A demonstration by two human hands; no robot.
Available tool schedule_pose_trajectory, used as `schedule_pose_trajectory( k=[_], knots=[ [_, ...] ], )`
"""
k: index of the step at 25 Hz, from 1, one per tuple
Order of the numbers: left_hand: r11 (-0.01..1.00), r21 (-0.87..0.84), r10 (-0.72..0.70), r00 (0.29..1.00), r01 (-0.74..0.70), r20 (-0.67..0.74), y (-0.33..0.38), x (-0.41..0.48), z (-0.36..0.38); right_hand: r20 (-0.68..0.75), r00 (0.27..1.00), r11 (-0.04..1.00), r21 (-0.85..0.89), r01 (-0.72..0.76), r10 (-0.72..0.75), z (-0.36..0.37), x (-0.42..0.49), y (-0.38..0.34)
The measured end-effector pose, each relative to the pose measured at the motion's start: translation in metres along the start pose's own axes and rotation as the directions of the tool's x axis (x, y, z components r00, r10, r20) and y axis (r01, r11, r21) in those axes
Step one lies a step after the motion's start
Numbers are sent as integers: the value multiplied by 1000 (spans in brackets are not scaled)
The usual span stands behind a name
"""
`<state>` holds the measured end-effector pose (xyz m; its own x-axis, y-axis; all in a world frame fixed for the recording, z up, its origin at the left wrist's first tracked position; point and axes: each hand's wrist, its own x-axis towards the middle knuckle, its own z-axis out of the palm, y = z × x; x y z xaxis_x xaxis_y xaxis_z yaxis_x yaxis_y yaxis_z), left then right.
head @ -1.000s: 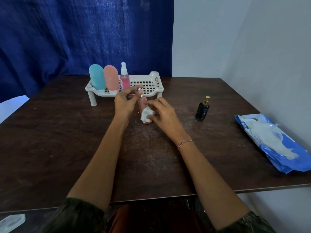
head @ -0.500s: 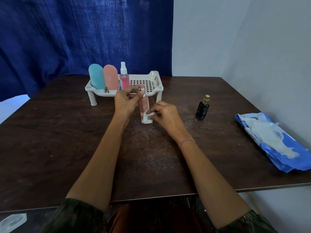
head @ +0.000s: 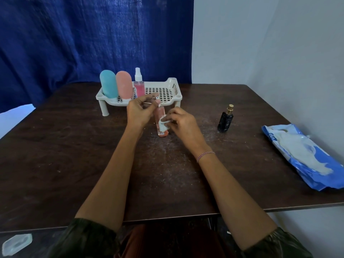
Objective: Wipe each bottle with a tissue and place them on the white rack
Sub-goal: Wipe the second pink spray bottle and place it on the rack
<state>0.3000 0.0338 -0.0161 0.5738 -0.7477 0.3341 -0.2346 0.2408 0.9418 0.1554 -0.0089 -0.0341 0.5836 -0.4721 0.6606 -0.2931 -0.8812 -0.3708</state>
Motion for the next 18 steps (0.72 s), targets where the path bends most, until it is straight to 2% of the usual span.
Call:
schedule_pose_trajectory(
  k=[4, 6, 10, 15, 18],
  knots=[
    [998, 13, -55, 998, 55, -26, -3, 2, -3, 151, 988, 1000, -18, -7, 9, -5, -1, 2],
    [998, -3, -64, 998, 64, -6, -1, 1, -2, 90, 996, 999, -40, 26, -22, -6, -2, -1],
    [999, 32, -20, 996, 17, 81, 2, -6, 5, -174, 984, 996, -79, 30, -43, -9, 0, -4],
    [999, 6, 38, 991, -39, 129, 4, -8, 7, -130, 986, 979, -189, 78, -104, -13, 1, -6],
    [998, -57, 43, 984, -34, 174, 5, -11, 8, -137, 990, 996, -87, 7, -18, -17, 2, -2]
  ],
)
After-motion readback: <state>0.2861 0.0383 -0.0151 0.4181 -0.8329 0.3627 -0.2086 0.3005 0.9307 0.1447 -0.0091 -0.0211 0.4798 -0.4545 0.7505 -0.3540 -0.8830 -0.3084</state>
